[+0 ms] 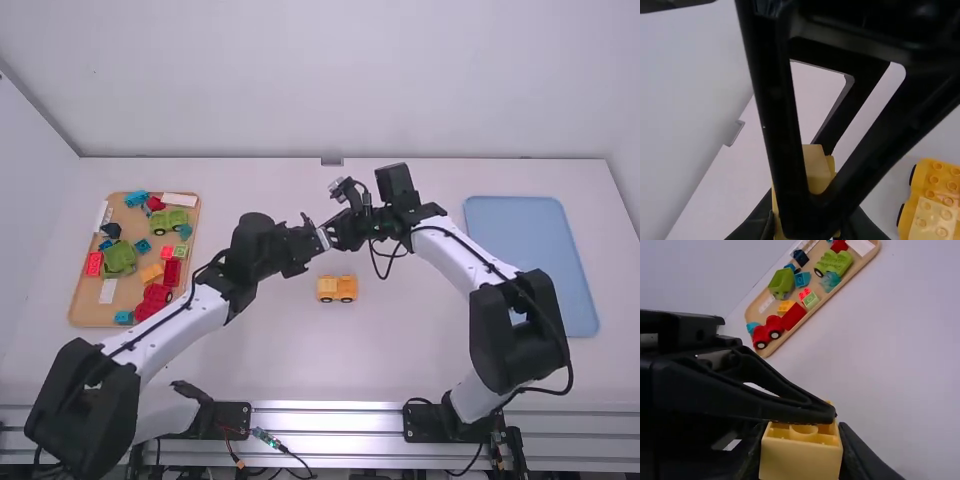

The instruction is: Assemble lego blocks to make yellow taxi

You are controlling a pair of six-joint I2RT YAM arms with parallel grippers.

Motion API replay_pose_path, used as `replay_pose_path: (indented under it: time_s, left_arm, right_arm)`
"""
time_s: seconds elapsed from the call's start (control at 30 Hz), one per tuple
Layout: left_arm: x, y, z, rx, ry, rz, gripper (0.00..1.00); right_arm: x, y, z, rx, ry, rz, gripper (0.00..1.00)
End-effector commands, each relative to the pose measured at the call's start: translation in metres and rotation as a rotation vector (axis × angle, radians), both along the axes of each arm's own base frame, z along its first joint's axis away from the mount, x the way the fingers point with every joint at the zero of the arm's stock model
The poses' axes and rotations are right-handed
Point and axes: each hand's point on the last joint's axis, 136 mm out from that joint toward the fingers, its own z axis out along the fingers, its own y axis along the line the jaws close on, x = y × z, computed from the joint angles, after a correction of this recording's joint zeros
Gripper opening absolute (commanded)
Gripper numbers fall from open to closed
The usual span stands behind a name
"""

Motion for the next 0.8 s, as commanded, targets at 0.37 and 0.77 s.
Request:
replay_pose_path:
  time_s: [0.37,0.77]
  left_arm:
    - [0.009,0.007,0.007,0.008,-0.026,0.048,0.80]
    - [0.002,0.020,0.023,-0.074,0.023,0.123,0.99]
  right_arm:
    - [0.005,0.003,0.003,0.001,-0.024,0.003,0.26]
    - [0.023,-0.027,-0.007,-0.059,-0.139,-0.019,0.26]
